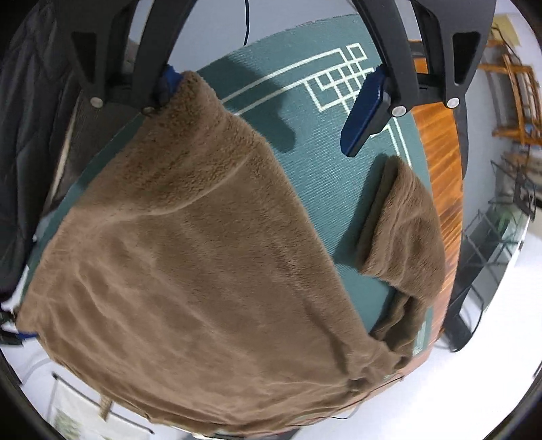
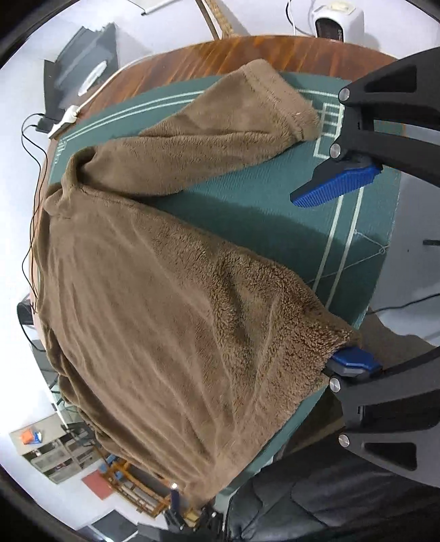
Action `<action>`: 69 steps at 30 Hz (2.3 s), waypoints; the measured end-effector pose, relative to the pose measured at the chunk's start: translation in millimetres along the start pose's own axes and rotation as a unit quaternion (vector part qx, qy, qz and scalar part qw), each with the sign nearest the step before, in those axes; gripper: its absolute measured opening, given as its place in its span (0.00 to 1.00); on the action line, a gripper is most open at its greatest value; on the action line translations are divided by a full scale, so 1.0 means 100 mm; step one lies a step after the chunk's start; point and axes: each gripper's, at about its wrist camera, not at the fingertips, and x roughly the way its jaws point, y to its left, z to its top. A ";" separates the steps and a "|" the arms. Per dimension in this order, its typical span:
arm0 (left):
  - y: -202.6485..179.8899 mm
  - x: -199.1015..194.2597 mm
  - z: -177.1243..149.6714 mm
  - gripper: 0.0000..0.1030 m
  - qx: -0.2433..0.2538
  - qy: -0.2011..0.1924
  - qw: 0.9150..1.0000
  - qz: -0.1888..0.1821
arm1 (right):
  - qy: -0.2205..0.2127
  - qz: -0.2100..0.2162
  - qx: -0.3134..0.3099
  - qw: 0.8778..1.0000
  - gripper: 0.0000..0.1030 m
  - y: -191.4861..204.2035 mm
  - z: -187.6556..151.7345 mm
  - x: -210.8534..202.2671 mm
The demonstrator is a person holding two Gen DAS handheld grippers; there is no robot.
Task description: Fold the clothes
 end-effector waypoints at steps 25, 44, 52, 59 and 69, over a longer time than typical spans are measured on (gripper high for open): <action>0.24 -0.22 1.03 0.81 -0.138 -0.112 0.977 -0.117 | -0.069 0.078 -0.009 0.995 0.73 0.46 0.56 -0.21; 0.13 0.45 0.49 0.83 -0.065 -0.036 0.997 0.006 | -0.015 0.038 -0.002 0.999 0.82 0.59 0.24 0.51; 0.31 0.30 0.64 0.83 -0.084 -0.027 0.996 -0.031 | -0.093 0.011 0.150 0.984 0.82 -0.26 0.03 -0.11; 0.15 -0.10 1.15 0.83 -0.074 -0.091 0.992 -0.049 | -0.133 -0.032 0.348 0.927 0.69 -1.38 -0.45 -0.50; -0.09 -0.36 1.68 0.84 -0.093 -0.150 0.980 -0.092 | -0.140 0.004 0.400 0.906 0.55 -1.58 -0.32 -0.19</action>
